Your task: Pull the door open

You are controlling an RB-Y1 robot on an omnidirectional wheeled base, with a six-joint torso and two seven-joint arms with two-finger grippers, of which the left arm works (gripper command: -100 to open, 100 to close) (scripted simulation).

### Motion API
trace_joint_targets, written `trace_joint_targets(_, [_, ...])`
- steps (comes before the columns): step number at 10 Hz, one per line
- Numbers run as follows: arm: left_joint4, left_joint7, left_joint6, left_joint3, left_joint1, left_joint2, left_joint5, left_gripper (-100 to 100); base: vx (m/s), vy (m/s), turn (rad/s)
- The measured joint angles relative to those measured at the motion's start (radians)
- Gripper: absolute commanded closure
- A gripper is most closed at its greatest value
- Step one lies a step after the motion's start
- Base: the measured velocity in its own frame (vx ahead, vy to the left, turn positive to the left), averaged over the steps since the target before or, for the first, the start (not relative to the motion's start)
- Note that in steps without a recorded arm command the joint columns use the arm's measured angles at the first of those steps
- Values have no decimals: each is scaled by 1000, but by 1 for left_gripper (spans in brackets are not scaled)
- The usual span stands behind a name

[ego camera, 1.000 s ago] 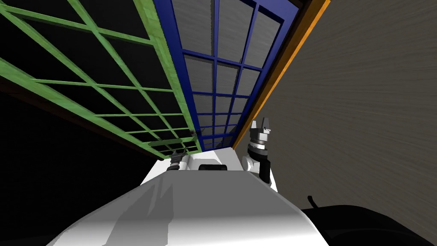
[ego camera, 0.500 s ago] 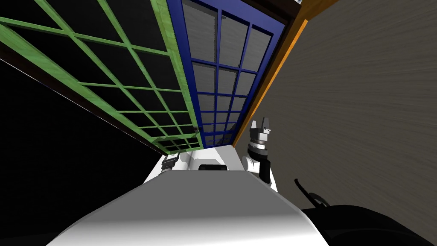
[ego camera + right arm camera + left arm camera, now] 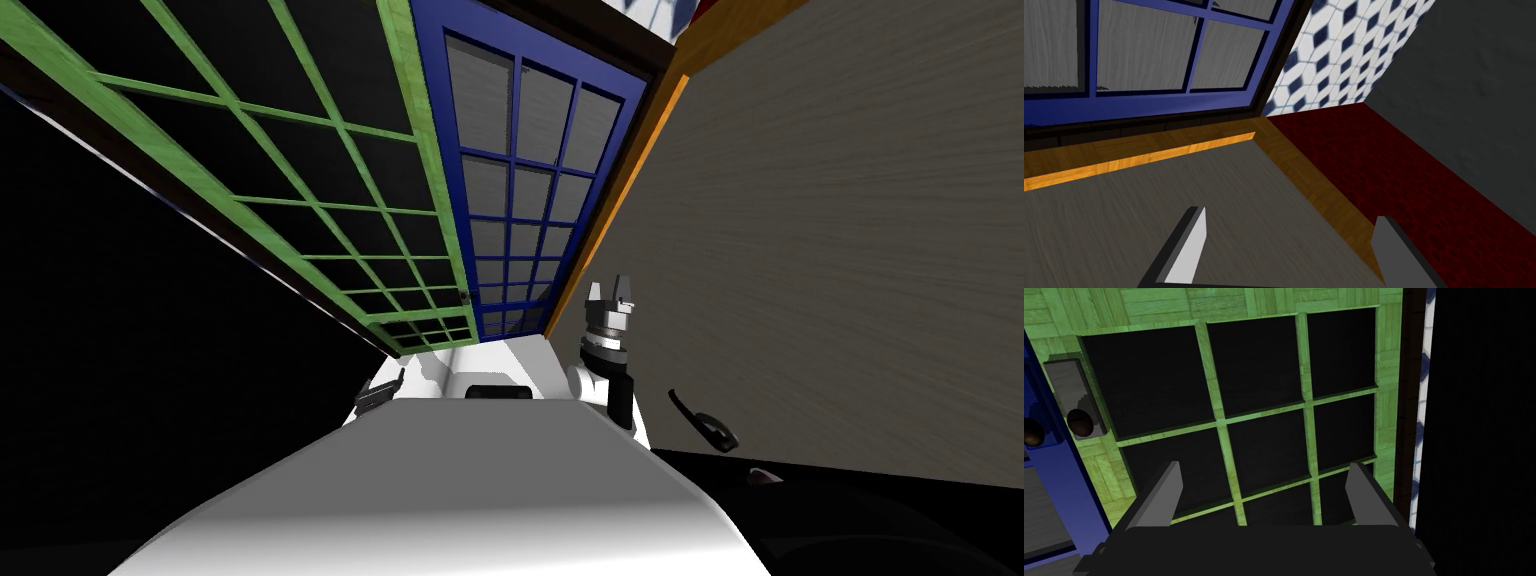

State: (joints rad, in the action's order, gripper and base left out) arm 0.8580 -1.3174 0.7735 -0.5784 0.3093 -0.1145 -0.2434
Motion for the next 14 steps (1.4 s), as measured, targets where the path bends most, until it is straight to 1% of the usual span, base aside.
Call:
trace_joint_targets(1, [-24,-7,12,-8,-7,-4,4,-100,-62,16,-55])
trace_joint_targets(2, [-46,-17,17,-25,-12,-7,12,-100,-82,21,-96])
trace_joint_targets(3, [-51,-25,11,-44,-9,-7,20,-100,-68,30,-101])
trace_joint_targets(4, [-70,-32,9,-62,-16,-12,29,-100,-40,42,-115])
trace_joint_targets(5, [-76,-39,3,-79,-20,-10,37,-100,19,42,-219])
trace_joint_targets(6, [-81,-47,-4,-95,-30,-5,45,-100,92,54,-215])
trace_joint_targets(7, [-92,-53,-7,-106,-46,-3,51,-100,148,67,-143])
trace_joint_targets(8, [-90,-59,-10,-112,-58,7,55,-100,151,33,-111])
trace_joint_targets(9, [-103,-66,-8,-116,-78,9,58,-100,191,12,-170])
trace_joint_targets(10, [-99,-66,-8,-116,-90,14,59,-100,199,51,-172])
trace_joint_targets(11, [-111,-69,-2,-116,-108,18,61,-100,193,55,-139])
trace_joint_targets(12, [-103,-74,-4,-114,-125,27,60,-100,173,33,-145])
trace_joint_targets(13, [-79,-75,-19,-108,-138,38,59,-100,143,30,-109])
trace_joint_targets(14, [-89,-75,-16,-106,-153,38,59,-100,159,33,-115])
